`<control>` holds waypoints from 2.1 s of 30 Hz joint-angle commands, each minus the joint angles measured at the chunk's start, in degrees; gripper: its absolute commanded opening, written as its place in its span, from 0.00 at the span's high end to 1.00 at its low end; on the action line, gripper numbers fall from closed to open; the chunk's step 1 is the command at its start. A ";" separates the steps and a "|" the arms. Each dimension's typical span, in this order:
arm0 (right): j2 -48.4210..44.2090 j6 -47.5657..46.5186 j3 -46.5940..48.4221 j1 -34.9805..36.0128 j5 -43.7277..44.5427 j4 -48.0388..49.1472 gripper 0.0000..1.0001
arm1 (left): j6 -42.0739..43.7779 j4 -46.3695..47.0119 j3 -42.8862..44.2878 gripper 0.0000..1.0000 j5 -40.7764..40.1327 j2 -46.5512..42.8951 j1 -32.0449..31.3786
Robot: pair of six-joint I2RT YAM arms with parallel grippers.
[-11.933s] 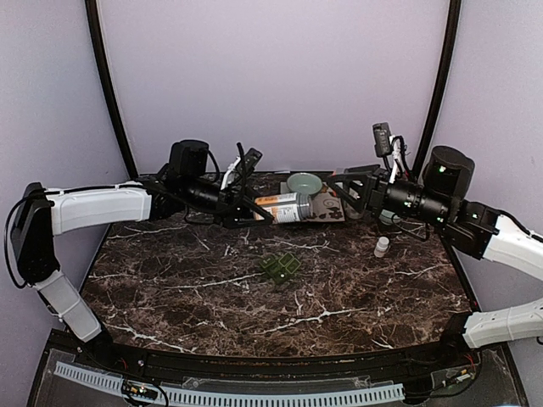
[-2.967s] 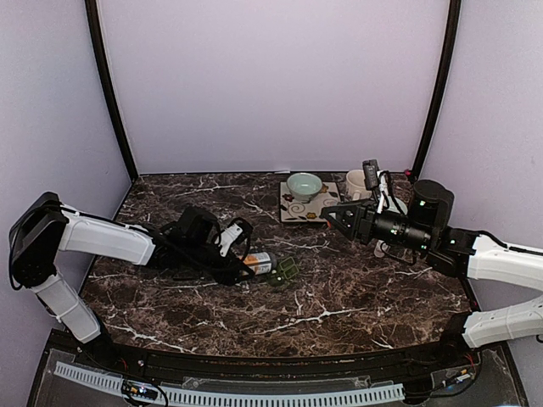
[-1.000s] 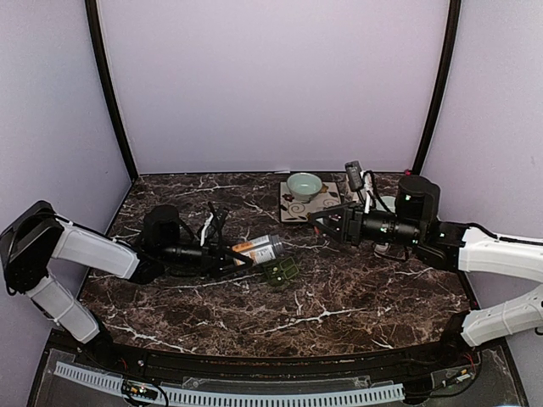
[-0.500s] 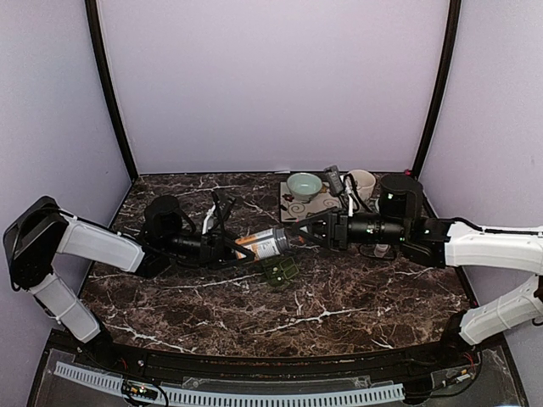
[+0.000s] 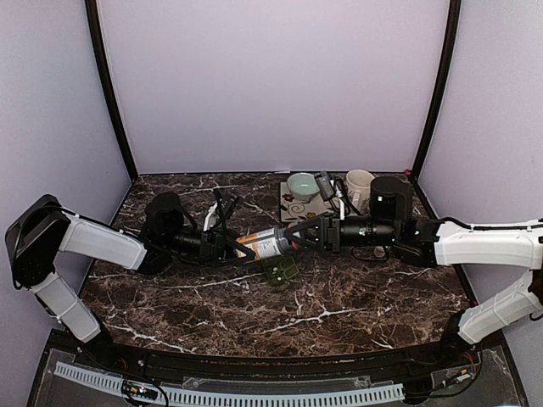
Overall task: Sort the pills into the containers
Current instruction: Screw the lid of the pill bottle onto the pill bottle.
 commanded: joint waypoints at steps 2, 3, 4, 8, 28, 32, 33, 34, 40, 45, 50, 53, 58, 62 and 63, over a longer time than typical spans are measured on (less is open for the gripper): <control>0.68 1.14 2.05 0.80 -1.28 3.90 0.56 | -0.63 3.01 1.71 1.00 2.12 -0.01 0.40; 0.77 1.31 2.03 0.89 -1.31 4.13 0.56 | -0.62 2.98 1.75 1.00 2.15 0.08 0.38; 0.84 1.41 2.08 0.89 -1.35 4.34 0.57 | -0.62 2.97 1.74 1.00 2.21 0.03 0.42; 1.45 1.52 2.36 1.19 -1.51 4.40 0.56 | -0.71 2.97 1.89 1.00 2.33 0.05 0.35; 2.47 1.81 2.03 2.03 -0.78 4.90 0.55 | -2.64 4.99 2.39 1.00 3.29 0.28 0.41; 2.56 1.71 1.95 2.03 0.03 5.14 0.55 | -2.91 5.16 2.08 1.00 3.65 0.12 0.38; 2.56 1.70 1.92 2.03 0.14 5.26 0.55 | -2.97 5.16 2.00 1.00 3.74 0.08 0.41; 2.60 1.70 1.99 2.03 0.20 5.23 0.54 | -3.02 5.16 1.99 1.00 3.82 0.08 0.35; 2.91 1.61 2.27 1.99 0.73 5.29 0.54 | -3.46 5.75 1.75 1.00 4.16 0.28 0.38; 3.10 1.53 2.32 1.95 1.16 5.26 0.54 | -3.75 5.92 1.55 1.00 4.48 0.26 0.37; 3.42 1.61 2.62 1.95 1.04 5.39 0.54 | -3.88 5.87 1.51 1.00 4.84 0.48 0.30; 3.68 1.59 2.90 1.95 0.84 5.27 0.54 | -4.11 5.94 1.79 1.00 5.27 0.81 0.29; 4.06 1.52 3.48 1.92 0.81 5.45 0.54 | -4.66 5.87 2.34 1.00 6.31 1.71 0.05; 4.60 1.74 4.09 1.90 0.26 5.71 0.54 | -4.75 5.96 2.42 1.00 6.31 1.78 -0.14; 4.95 1.78 4.25 1.86 -0.09 5.70 0.54 | -4.75 5.89 2.55 1.00 6.32 1.85 -0.14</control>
